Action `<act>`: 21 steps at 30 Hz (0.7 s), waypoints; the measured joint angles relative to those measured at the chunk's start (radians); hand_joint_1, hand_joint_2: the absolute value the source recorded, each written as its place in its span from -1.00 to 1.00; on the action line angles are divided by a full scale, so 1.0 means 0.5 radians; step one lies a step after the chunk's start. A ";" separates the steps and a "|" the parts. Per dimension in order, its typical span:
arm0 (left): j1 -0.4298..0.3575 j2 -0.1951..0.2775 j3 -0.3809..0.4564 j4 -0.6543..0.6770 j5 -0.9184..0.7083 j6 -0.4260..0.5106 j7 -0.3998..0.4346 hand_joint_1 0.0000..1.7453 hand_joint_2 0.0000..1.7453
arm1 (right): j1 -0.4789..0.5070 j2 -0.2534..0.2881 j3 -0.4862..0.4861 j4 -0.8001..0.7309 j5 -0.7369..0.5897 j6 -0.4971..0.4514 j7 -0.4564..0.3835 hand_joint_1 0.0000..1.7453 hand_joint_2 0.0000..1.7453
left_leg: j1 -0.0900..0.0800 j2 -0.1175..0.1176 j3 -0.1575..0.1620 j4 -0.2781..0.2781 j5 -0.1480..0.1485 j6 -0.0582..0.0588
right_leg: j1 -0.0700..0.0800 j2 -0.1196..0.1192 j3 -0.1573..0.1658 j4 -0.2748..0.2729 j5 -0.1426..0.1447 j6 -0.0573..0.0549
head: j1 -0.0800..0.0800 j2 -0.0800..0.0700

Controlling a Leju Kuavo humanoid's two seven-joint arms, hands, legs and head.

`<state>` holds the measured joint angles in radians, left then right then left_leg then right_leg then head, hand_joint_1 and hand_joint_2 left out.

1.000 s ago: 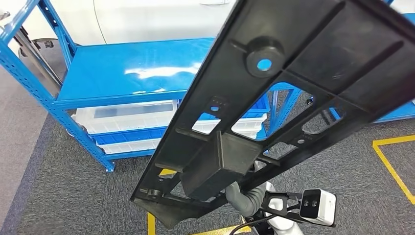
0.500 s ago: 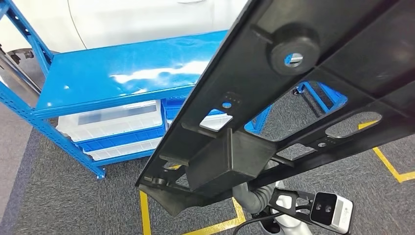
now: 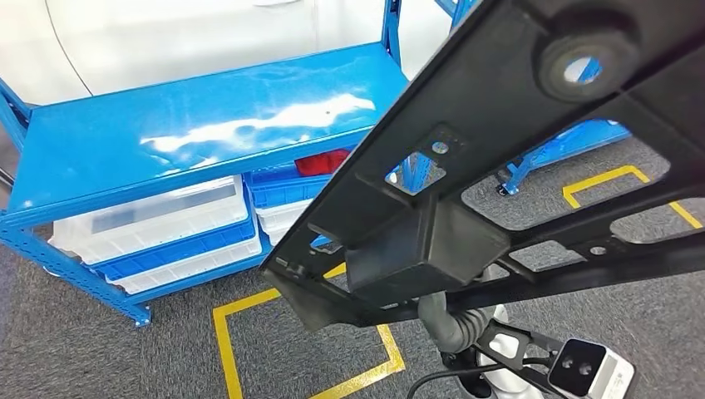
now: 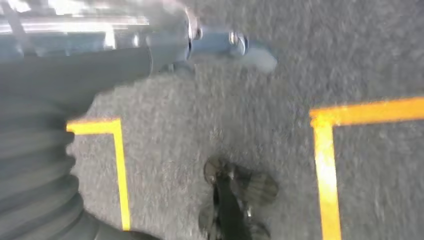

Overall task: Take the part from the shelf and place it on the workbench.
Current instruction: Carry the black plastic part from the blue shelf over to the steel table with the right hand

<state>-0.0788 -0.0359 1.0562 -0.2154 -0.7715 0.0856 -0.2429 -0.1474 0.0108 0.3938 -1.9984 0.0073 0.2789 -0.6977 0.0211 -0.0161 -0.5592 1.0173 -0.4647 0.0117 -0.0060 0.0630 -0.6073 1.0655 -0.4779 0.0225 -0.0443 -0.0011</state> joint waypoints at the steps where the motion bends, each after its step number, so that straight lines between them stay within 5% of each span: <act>1: 0.000 0.008 0.000 -0.001 -0.010 -0.003 -0.005 -1.00 1.00 | 0.001 -0.005 -0.004 -0.019 0.016 -0.038 0.000 1.00 1.00 | 0.001 0.022 0.000 -0.005 0.004 0.010 | -0.001 -0.045 -0.046 0.099 -0.057 0.008 | 0.000 0.000; 3: 0.005 0.031 -0.001 -0.003 -0.029 -0.016 -0.022 -1.00 1.00 | 0.001 -0.015 -0.006 -0.049 0.046 -0.123 0.000 1.00 1.00 | -0.005 0.065 -0.004 -0.005 0.004 0.017 | -0.004 -0.097 -0.170 0.360 -0.177 0.022 | 0.000 0.000; 5: 0.006 0.054 -0.001 -0.005 -0.041 -0.031 -0.043 -1.00 1.00 | 0.004 -0.026 -0.006 -0.069 0.068 -0.205 0.000 1.00 1.00 | -0.008 0.110 -0.005 -0.004 0.003 0.017 | -0.008 -0.109 -0.223 0.471 -0.189 0.024 | 0.000 0.000; 7: -0.001 0.075 -0.001 -0.008 -0.047 -0.040 -0.065 -1.00 1.00 | 0.003 -0.037 -0.005 -0.094 0.097 -0.279 0.000 1.00 1.00 | -0.011 0.148 -0.001 -0.003 0.001 0.014 | -0.007 -0.136 -0.122 0.281 -0.073 0.012 | 0.000 0.000; 9: -0.008 0.092 -0.001 -0.012 -0.048 -0.044 -0.079 -1.00 1.00 | -0.006 -0.049 0.001 -0.120 0.127 -0.351 0.000 1.00 1.00 | -0.018 0.180 0.006 -0.002 -0.004 0.004 | 0.009 -0.222 0.015 0.011 0.019 -0.016 | 0.000 0.000; 11: -0.010 0.112 -0.001 -0.015 -0.049 -0.057 -0.084 -1.00 1.00 | -0.019 -0.065 0.017 -0.138 0.151 -0.429 0.000 1.00 1.00 | -0.023 0.211 0.012 -0.005 -0.007 -0.016 | 0.028 -0.261 0.057 -0.089 0.034 -0.042 | 0.000 0.000; 13: -0.014 0.130 -0.001 -0.018 -0.055 -0.076 -0.086 -1.00 1.00 | -0.026 -0.086 0.036 -0.149 0.176 -0.507 0.000 1.00 1.00 | -0.024 0.238 0.017 -0.011 -0.009 -0.040 | 0.027 -0.216 0.052 -0.099 0.049 -0.063 | 0.000 0.000; 15: -0.022 0.143 -0.002 -0.021 -0.068 -0.093 -0.092 -1.00 1.00 | -0.035 -0.109 0.057 -0.155 0.211 -0.586 0.000 1.00 1.00 | -0.020 0.187 0.002 0.037 -0.052 -0.062 | 0.013 -0.177 0.056 -0.120 0.068 -0.085 | 0.000 0.000; 17: -0.023 0.157 -0.002 -0.022 -0.086 -0.106 -0.098 -1.00 1.00 | -0.044 -0.131 0.085 -0.159 0.246 -0.667 0.000 1.00 1.00 | -0.014 0.095 -0.085 0.239 -0.174 -0.076 | 0.008 -0.136 0.056 -0.130 0.080 -0.100 | 0.000 0.000; 19: -0.019 0.166 -0.005 -0.022 -0.105 -0.110 -0.096 -1.00 1.00 | -0.038 -0.157 0.109 -0.162 0.272 -0.749 0.001 1.00 1.00 | -0.013 0.058 -0.201 0.491 -0.278 -0.083 | 0.010 -0.088 0.050 -0.128 0.083 -0.106 | -0.001 0.000; 21: -0.026 0.168 -0.010 -0.022 -0.123 -0.110 -0.080 -1.00 1.00 | -0.018 -0.190 0.128 -0.169 0.295 -0.826 0.001 1.00 1.00 | -0.012 0.050 -0.213 0.513 -0.237 -0.082 | 0.011 -0.038 0.050 -0.123 0.085 -0.105 | -0.001 0.000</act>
<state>-0.0919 0.0479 1.0512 -0.2266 -0.8331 0.0306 -0.2828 -0.1563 -0.0841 0.4576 -2.0831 0.1547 -0.1339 -0.6973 0.0149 0.0087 -0.6655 1.2736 -0.5831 -0.0293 -0.0005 0.0438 -0.5824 1.0039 -0.4357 -0.0302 -0.0446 -0.0011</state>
